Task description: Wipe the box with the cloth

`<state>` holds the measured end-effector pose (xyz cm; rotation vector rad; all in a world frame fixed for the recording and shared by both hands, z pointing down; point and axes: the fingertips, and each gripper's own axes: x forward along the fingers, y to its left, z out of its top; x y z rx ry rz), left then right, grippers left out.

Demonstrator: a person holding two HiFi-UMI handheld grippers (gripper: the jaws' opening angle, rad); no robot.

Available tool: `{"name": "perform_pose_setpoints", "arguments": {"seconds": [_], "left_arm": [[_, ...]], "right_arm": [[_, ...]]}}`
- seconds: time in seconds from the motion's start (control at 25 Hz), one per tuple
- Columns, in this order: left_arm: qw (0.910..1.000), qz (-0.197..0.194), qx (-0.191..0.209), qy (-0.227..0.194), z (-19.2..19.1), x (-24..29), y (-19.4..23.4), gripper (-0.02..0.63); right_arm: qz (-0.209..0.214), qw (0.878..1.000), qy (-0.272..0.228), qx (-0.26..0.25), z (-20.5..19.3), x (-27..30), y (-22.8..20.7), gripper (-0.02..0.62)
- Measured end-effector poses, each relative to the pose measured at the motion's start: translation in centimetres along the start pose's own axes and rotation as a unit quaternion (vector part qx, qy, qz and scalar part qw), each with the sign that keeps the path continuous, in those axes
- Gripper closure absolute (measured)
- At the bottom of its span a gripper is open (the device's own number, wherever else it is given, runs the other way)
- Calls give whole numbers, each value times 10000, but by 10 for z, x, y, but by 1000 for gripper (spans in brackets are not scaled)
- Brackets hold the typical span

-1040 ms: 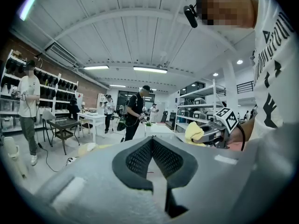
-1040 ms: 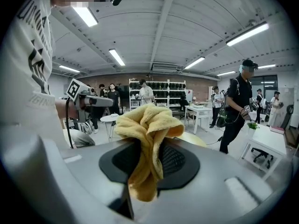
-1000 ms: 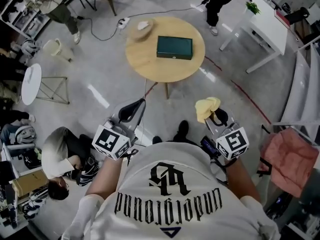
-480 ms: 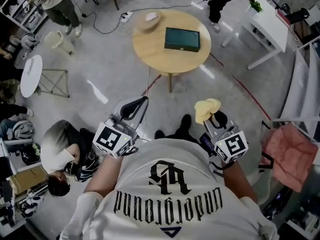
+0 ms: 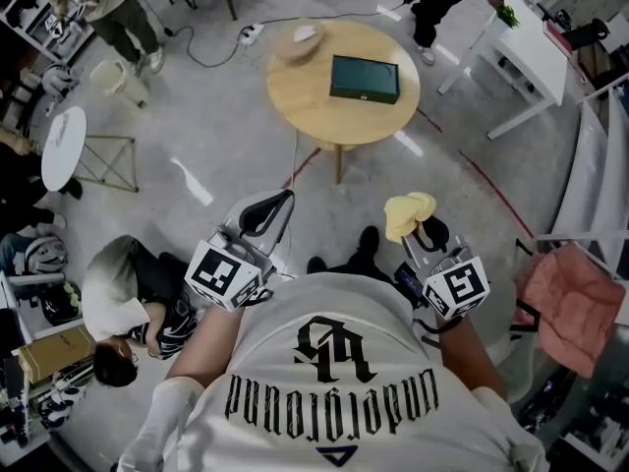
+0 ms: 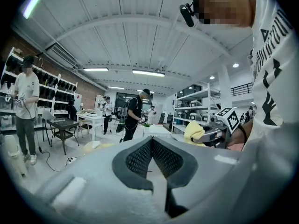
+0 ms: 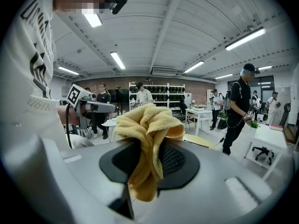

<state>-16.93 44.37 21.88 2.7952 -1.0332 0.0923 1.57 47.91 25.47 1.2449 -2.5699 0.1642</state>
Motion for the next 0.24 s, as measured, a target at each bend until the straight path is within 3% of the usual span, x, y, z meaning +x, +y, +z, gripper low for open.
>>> {"name": "perform_pose_setpoints", "arguments": {"seconds": [0.24], "left_arm": [[10000,1,-26,-8,-2,3,2,600]], "right_arm": [[27,10000,-20,-83,3,2,-1,486]]}}
